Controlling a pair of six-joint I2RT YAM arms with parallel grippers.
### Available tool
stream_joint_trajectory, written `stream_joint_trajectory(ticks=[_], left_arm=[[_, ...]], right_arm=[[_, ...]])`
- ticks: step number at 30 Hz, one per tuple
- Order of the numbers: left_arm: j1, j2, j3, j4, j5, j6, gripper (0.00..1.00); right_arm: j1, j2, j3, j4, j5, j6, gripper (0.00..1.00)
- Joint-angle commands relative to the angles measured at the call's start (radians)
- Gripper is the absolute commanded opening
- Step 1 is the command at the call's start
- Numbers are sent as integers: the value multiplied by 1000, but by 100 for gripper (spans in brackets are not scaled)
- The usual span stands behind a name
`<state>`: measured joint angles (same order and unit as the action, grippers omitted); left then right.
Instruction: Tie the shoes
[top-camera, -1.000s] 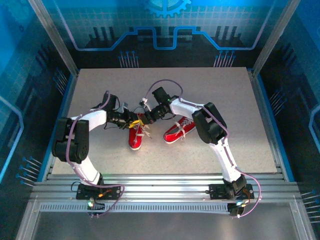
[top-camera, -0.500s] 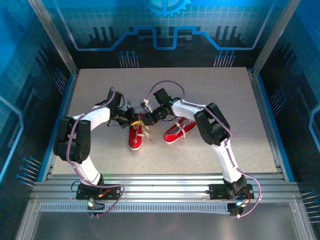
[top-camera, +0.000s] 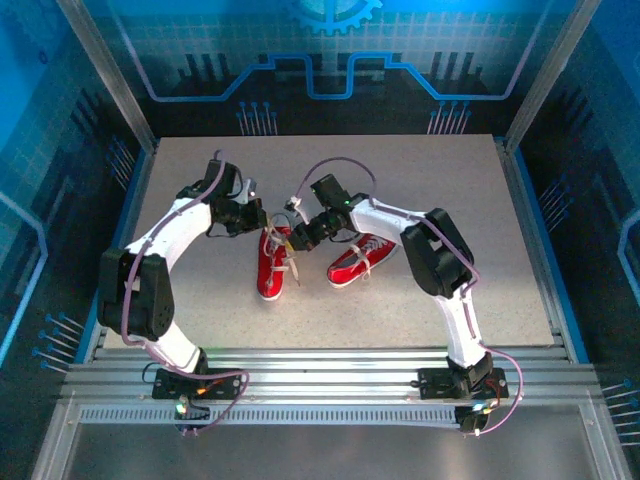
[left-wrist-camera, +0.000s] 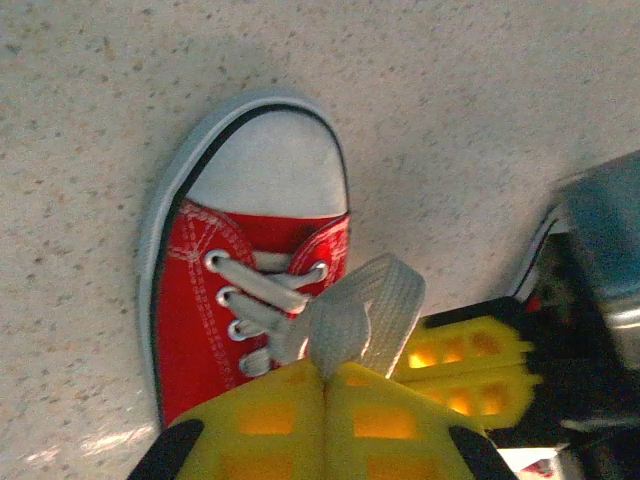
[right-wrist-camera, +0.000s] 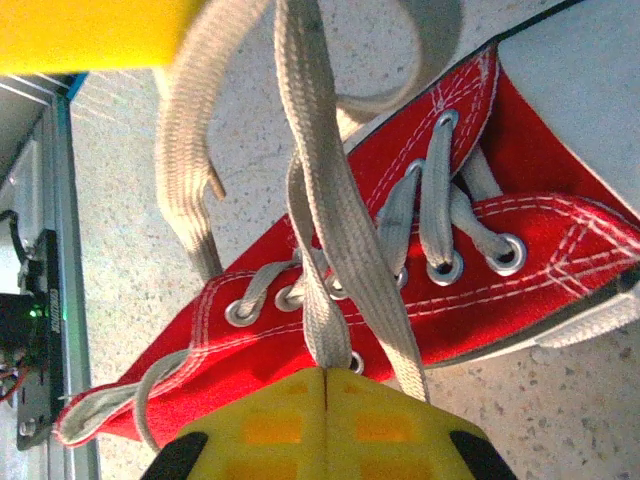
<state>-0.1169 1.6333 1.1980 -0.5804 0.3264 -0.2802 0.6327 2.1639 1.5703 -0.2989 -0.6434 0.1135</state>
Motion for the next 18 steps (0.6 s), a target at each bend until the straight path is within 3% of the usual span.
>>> stream_joint_trajectory(ticks=[1, 7, 12, 18], left_arm=[[6, -34, 31, -102, -47, 125, 0], [6, -71, 52, -166, -82, 235, 0], [6, -112, 40, -159, -57, 280, 0], [25, -154, 68, -226, -151, 329, 0]], right_arm=[[-24, -81, -59, 105, -24, 55, 0], [-36, -144, -106, 152, -36, 78, 0], [-45, -184, -163, 311, -86, 170, 0], [-57, -265, -201, 372, -87, 217, 0]])
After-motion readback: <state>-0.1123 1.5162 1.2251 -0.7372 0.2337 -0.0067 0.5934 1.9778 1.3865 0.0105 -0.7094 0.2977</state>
